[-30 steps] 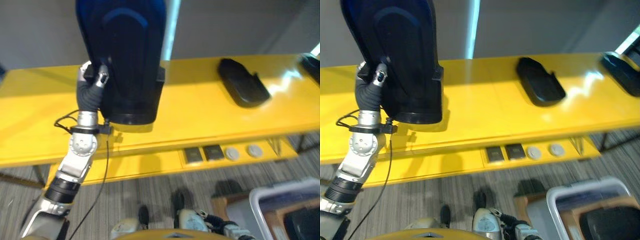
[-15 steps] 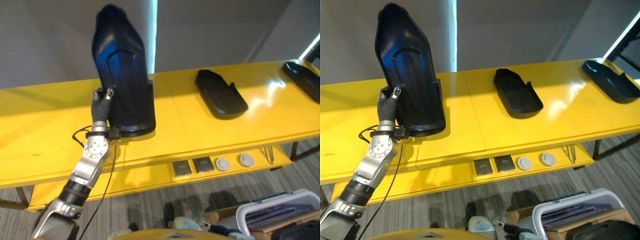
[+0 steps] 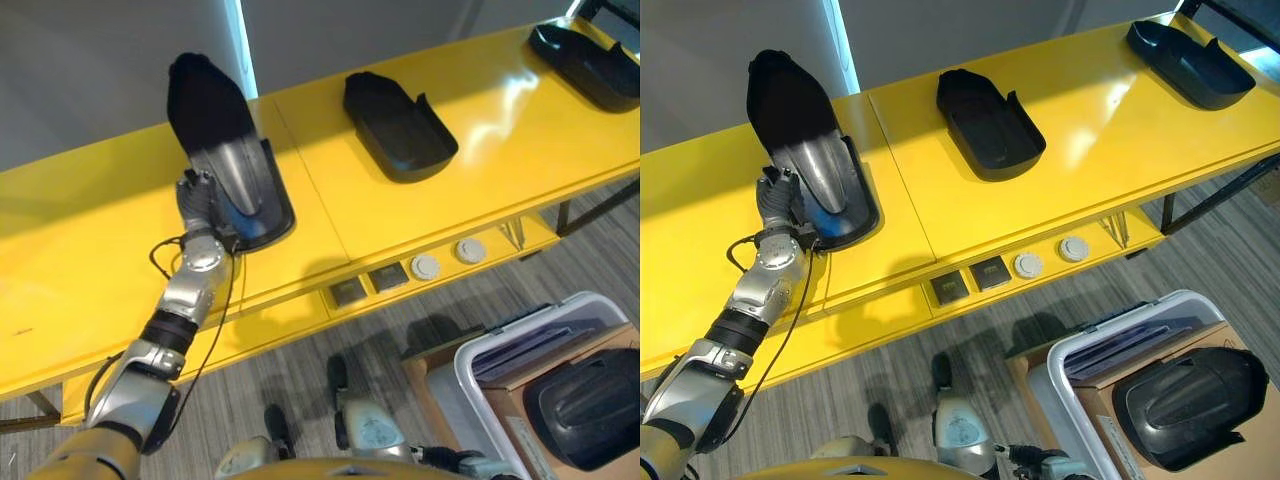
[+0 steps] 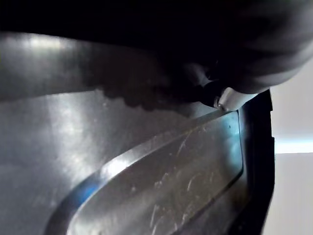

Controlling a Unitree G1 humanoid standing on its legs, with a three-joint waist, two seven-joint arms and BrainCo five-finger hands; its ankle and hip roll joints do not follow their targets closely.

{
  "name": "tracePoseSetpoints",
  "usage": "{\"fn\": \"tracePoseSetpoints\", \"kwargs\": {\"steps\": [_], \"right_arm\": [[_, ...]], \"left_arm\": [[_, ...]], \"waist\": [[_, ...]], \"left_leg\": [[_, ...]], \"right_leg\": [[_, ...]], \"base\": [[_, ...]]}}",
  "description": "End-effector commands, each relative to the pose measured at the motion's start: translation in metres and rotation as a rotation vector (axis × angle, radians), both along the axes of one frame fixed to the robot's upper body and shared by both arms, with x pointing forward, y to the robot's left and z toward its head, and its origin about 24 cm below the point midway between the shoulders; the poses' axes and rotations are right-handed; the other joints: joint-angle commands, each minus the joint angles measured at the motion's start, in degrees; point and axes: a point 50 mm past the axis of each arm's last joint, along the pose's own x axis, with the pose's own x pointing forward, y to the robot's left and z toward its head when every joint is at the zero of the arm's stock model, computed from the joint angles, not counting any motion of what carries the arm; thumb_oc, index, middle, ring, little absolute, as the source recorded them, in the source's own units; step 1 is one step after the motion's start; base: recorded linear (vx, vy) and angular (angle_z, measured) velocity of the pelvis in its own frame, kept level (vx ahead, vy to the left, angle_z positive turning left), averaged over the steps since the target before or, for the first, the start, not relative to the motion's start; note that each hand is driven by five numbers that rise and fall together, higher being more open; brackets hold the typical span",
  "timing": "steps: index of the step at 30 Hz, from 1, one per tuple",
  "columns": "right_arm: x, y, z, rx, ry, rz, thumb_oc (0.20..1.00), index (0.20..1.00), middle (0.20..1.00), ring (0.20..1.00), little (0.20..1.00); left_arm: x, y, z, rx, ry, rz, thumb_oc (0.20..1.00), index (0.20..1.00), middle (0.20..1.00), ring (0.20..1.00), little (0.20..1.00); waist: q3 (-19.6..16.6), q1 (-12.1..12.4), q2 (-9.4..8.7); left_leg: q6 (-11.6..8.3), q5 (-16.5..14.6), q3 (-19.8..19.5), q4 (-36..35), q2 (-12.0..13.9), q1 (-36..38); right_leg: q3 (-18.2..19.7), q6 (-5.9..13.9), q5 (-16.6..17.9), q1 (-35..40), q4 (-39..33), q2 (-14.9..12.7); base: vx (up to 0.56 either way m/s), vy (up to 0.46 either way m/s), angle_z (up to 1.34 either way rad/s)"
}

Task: Move parts from the plastic box to the shelf.

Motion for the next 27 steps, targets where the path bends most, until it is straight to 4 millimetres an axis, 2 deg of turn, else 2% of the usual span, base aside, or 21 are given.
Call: {"fn": "tracePoseSetpoints", "kwargs": {"steps": [1,5,7,14,22,23,25,26,27], "right_arm": [[0.002,0.007,-0.001,0.023,0.007,0.030,1.000,1.000,1.000,1.000,1.000],[0.003,0.004,0.000,0.015,0.008,0.033,1.000,1.000,1.000,1.000,1.000],[0.004,0.001,0.001,0.003,0.010,0.032,1.000,1.000,1.000,1.000,1.000],[0.010,-0.001,0.003,0.010,-0.015,0.027,1.000,1.000,1.000,1.000,1.000],[0.018,0.003,0.004,0.017,-0.027,0.025,1.000,1.000,1.000,1.000,1.000],[0.018,0.003,0.004,0.017,-0.024,0.026,1.000,1.000,1.000,1.000,1.000],[0.017,0.004,0.003,0.016,-0.019,0.026,1.000,1.000,1.000,1.000,1.000],[0.017,0.006,0.003,0.016,-0.022,0.013,1.000,1.000,1.000,1.000,1.000],[0.017,0.005,0.003,0.016,-0.022,0.012,1.000,1.000,1.000,1.000,1.000]], "left_arm": [[0.012,0.022,0.019,0.053,-0.002,0.121,0.200,0.200,0.200,0.200,0.200],[0.011,0.030,0.013,0.065,0.048,0.118,0.200,0.200,0.200,0.200,0.200],[0.008,0.037,0.003,0.086,0.104,0.090,0.200,0.200,0.200,0.200,0.200],[0.003,0.041,-0.020,0.135,0.230,-0.006,0.200,0.200,0.200,0.200,0.200],[0.003,0.047,-0.027,0.122,0.285,-0.006,0.200,0.200,0.200,0.200,0.200],[0.001,0.048,-0.029,0.104,0.291,0.011,0.322,0.322,0.322,0.322,0.322],[0.000,0.048,-0.032,0.099,0.295,0.025,0.445,0.445,0.445,0.445,0.445],[-0.001,0.049,-0.036,0.086,0.299,0.030,0.667,0.667,0.667,0.667,0.667],[-0.001,0.049,-0.036,0.086,0.298,0.034,1.000,1.000,1.000,1.000,1.000]], "waist": [[0.31,-0.42,0.27],[0.67,-0.24,0.49],[1.02,0.08,0.73],[1.48,0.94,1.19],[1.79,1.54,1.42],[1.84,1.65,1.43],[1.88,1.77,1.41],[1.93,2.00,1.36],[1.95,2.03,1.35]], "left_leg": [[-3.45,1.66,-0.32,-1.38,4.81,-6.19],[-3.57,1.76,-0.44,-1.18,4.86,-6.25],[-3.67,1.85,-0.58,-0.90,4.92,-6.47],[-3.74,1.93,-0.91,-0.34,4.87,-6.89],[-3.66,1.95,-1.20,0.00,4.79,-7.33],[-3.66,1.94,-1.33,0.07,4.75,-7.42],[-3.63,1.93,-1.48,0.08,4.71,-7.36],[-3.59,1.82,-1.66,0.12,4.67,-7.40],[-3.59,1.81,-1.73,0.14,4.66,-7.43]], "right_leg": [[0.69,1.87,-12.20,7.32,0.43,-1.33],[0.57,1.86,-12.24,7.39,0.43,-1.48],[0.39,1.77,-12.35,7.46,0.44,-1.64],[-0.05,1.60,-12.64,7.86,0.35,-1.91],[-0.61,1.56,-12.70,7.89,0.29,-2.23],[-0.72,1.55,-12.73,7.95,0.29,-2.29],[-0.86,1.53,-12.74,8.06,0.29,-2.32],[-1.07,1.51,-12.86,8.09,0.33,-2.43],[-1.09,1.50,-12.86,8.08,0.36,-2.44]], "base": [[0.03,0.021,-0.12],[0.01,0.005,-0.02],[0.00,0.000,0.00],[0.02,0.008,0.01],[0.00,0.000,0.00],[0.00,0.000,0.00],[0.00,0.000,0.00],[0.02,-0.006,0.03],[0.00,-0.006,0.04]]}}
